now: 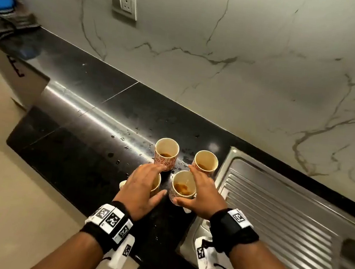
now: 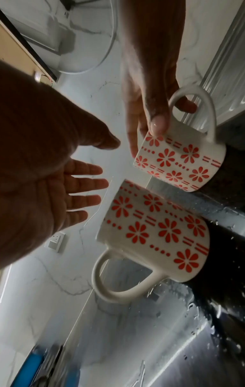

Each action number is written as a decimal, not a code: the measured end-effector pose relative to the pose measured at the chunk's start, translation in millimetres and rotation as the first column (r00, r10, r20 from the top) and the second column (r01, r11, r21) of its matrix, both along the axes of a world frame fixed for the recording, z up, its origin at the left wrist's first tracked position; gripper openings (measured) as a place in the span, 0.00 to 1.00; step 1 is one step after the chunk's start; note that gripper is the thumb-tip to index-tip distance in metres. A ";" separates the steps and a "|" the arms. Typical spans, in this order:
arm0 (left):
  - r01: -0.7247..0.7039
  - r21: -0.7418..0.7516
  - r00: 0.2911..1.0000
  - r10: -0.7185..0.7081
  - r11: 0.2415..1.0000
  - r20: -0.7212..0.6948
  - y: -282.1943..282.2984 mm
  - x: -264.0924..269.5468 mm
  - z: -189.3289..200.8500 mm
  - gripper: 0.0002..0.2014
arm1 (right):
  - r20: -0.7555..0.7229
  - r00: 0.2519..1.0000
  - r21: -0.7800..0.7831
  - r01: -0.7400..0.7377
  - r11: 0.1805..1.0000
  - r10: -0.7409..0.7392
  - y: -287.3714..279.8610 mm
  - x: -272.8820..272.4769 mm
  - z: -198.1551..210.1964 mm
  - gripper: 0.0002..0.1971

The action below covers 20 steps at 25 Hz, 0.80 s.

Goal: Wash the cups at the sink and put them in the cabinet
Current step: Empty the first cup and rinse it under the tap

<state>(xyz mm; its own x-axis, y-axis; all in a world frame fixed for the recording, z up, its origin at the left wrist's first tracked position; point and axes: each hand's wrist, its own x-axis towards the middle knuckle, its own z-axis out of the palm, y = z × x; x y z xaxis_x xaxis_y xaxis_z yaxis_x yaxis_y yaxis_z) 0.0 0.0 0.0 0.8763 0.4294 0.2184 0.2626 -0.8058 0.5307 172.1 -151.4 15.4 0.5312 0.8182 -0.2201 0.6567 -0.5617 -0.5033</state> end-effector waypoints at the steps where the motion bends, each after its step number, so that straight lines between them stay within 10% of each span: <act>1: 0.016 -0.007 1.000 -0.016 1.000 0.006 0.0 1.2 -2.3 0.33 | -0.018 1.000 -0.018 0.009 1.000 -0.009 3.4 -1.9 -4.6 0.56; 10: 0.154 -0.038 0.988 -0.154 0.987 -0.004 -15.6 21.4 1.8 0.38 | -0.089 0.980 0.179 0.189 0.965 -0.176 -25.7 -7.7 3.8 0.47; 20: 0.401 -0.173 0.916 -0.394 0.900 0.071 -176.6 88.0 26.0 0.48 | -0.090 0.961 0.382 0.277 0.882 -0.262 -229.5 -5.8 83.3 0.45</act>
<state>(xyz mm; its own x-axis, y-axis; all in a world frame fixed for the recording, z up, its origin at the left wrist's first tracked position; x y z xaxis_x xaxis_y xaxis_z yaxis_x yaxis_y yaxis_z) 88.0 -176.6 26.0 0.9760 0.0816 0.2021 -0.0798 -0.7292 0.6797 166.3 -380.9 98.7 0.7411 0.6685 0.0621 0.4860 -0.4703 -0.7366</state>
